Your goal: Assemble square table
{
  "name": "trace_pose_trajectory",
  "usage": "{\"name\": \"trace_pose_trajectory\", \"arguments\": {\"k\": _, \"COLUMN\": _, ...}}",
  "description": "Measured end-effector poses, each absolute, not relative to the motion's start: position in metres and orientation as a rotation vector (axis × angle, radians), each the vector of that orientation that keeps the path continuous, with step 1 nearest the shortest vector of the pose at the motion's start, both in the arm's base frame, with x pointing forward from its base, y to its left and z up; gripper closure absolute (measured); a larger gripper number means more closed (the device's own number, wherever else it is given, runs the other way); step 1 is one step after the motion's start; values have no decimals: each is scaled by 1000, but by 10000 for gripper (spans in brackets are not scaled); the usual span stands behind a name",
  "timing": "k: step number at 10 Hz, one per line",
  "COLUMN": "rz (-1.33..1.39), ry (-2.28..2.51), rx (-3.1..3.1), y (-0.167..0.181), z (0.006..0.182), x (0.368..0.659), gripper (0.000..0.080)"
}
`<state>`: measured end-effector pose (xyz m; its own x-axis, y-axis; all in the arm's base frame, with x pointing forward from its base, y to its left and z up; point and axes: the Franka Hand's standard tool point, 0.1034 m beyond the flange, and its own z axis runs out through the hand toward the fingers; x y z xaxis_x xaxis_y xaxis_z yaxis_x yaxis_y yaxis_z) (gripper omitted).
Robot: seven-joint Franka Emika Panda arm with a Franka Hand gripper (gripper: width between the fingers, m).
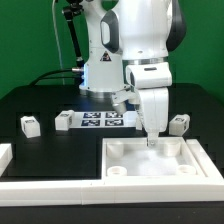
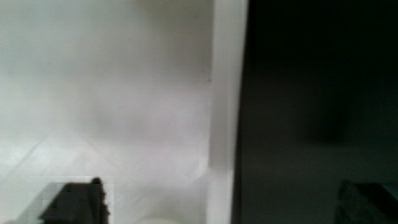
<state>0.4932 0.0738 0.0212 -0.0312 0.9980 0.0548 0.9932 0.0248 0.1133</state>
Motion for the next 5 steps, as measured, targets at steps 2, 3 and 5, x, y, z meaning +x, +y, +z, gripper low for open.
{"name": "trace_pose_trajectory", "arguments": {"k": 2, "rz": 184, "ry": 2139, "rx": 2238, "y": 78, "z": 30, "x": 493, "gripper": 150}}
{"name": "trace_pose_trajectory", "arguments": {"k": 3, "rz": 160, "ry": 2066, "rx": 2312, "y": 83, "z": 41, "x": 490, "gripper": 150}}
{"name": "trace_pose_trajectory", "arguments": {"k": 5, "rz": 144, "ry": 1905, "rx": 2456, "y": 96, "z": 50, "x": 487, "gripper": 150}}
